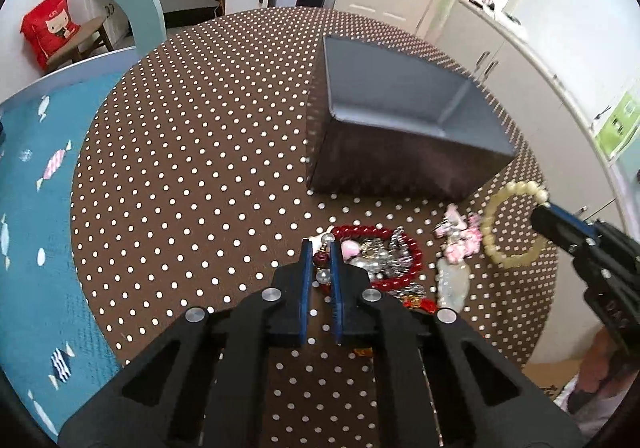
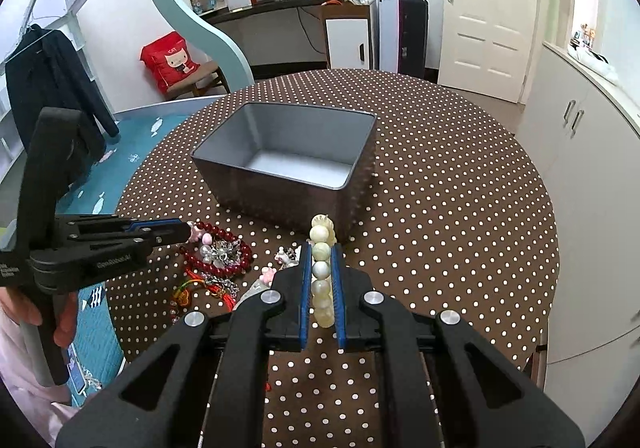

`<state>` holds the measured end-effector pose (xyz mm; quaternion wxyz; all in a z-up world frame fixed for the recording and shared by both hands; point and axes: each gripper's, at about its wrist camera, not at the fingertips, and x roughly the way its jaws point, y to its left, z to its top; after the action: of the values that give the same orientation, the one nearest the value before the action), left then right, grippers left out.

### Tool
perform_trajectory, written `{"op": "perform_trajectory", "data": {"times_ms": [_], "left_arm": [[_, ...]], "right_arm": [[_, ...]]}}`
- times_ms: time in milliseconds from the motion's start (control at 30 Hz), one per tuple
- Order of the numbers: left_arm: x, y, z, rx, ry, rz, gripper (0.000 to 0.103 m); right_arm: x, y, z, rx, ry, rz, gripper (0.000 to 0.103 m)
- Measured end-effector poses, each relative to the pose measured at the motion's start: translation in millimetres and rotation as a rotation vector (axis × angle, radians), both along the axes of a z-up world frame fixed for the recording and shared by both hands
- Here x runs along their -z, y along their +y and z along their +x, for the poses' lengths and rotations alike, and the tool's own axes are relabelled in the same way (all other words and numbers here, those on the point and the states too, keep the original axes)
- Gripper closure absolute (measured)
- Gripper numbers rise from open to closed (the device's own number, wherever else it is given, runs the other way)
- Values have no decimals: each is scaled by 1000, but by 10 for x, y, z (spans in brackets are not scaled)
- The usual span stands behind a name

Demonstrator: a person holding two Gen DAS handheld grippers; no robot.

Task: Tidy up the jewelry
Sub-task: 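Grasp the dark red bead bracelet with the left tool while the right tool holds the cream bracelet, then lower both bracelets into the grey metal box and open both tools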

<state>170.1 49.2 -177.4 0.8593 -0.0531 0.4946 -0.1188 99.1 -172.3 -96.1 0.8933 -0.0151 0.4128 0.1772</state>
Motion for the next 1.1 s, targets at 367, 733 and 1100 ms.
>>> {"op": "perform_trajectory", "data": {"times_ms": [367, 733, 1100], "left_arm": [[-71, 29, -64, -17, -17, -30, 95], [-628, -1, -195, -23, -168, -79, 95], [-961, -163, -90, 28, -235, -97, 94]], "right_arm": [[-77, -3, -38, -3, -20, 13, 94], [-367, -41, -1, 4, -109, 28, 95], [-539, 27, 178, -25, -167, 49, 94]]}}
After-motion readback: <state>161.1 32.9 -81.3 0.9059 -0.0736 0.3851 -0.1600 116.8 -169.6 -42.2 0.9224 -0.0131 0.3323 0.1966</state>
